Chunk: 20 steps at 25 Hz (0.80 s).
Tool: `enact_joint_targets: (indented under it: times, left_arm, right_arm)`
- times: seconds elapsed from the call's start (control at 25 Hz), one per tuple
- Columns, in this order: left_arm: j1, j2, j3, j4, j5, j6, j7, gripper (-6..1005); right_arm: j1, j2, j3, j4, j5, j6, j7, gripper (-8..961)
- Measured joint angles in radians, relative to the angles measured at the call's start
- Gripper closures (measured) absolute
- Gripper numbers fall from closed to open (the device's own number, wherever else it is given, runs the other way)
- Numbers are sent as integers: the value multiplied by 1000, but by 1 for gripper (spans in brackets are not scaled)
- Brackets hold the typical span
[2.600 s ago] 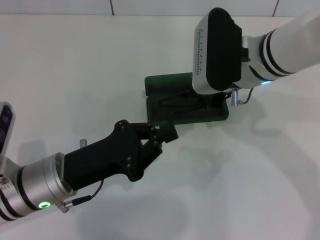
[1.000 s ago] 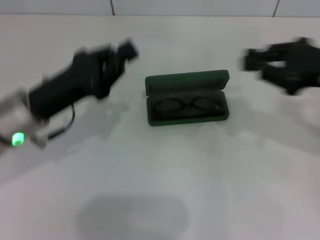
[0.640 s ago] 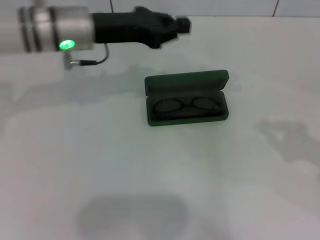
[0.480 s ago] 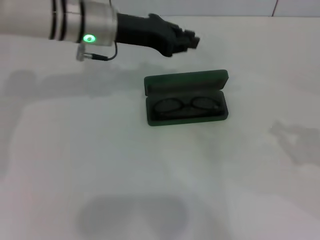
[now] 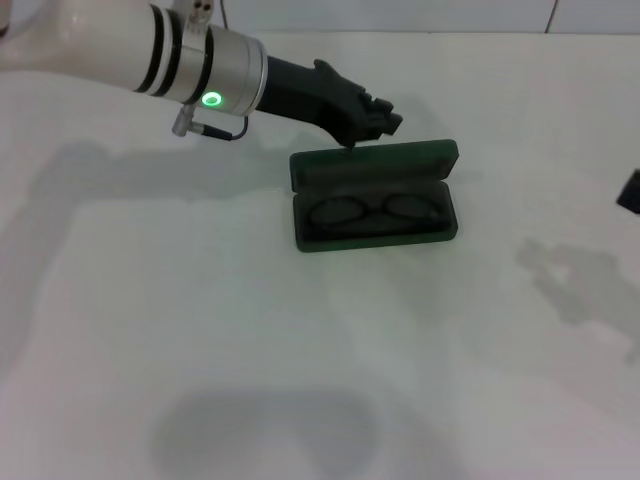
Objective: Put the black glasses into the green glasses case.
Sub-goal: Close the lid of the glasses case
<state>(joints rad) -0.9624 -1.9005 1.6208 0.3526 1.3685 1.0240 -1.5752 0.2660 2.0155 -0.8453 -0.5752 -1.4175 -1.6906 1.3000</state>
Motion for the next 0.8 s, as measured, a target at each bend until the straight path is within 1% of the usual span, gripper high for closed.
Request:
enact_joint_targets:
  times: [0.16,0.36,0.64,0.8]
  left_arm:
    - [-4,-9,0,3,44,-2,-20,808]
    - [-6,-19,-1,4,66,-3,-24,808]
    - [-3,-24,-1,4,73,-6,-24,809]
    - [-4,-33,-3,-1,101,-6,-34,809]
  right_arm:
    - [18,4,-1,24,-17,12,-11,799]
    - [44,2,0,88,-18,17,-44,798]
    - [42,2,1,110,-18,20,-61,796]
    - [39,4,1,110,-18,19,-62,795]
